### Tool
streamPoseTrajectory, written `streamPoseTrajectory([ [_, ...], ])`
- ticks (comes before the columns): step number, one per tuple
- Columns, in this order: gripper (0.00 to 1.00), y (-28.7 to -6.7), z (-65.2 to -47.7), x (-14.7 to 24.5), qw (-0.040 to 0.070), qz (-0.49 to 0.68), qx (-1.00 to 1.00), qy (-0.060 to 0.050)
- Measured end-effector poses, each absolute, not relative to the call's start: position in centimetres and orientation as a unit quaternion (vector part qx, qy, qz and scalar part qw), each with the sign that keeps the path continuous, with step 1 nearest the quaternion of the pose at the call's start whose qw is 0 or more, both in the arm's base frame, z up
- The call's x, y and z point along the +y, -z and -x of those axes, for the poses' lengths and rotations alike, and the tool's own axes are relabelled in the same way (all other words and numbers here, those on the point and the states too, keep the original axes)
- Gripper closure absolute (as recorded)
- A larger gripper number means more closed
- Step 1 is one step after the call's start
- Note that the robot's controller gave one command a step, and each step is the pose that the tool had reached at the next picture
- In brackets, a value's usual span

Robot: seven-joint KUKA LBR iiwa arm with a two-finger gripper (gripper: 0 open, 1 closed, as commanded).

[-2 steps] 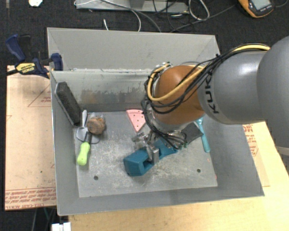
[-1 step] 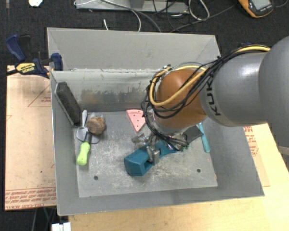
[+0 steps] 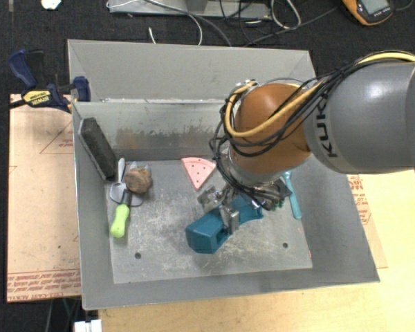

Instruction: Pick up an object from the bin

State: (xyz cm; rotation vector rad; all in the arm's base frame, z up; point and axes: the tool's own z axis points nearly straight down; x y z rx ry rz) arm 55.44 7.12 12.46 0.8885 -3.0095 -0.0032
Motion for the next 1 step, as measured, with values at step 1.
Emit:
streamPoseTrajectory([
  [1,1.00,-20.84,-55.79,8.07,-0.001,-0.330,-0.944,0.001],
])
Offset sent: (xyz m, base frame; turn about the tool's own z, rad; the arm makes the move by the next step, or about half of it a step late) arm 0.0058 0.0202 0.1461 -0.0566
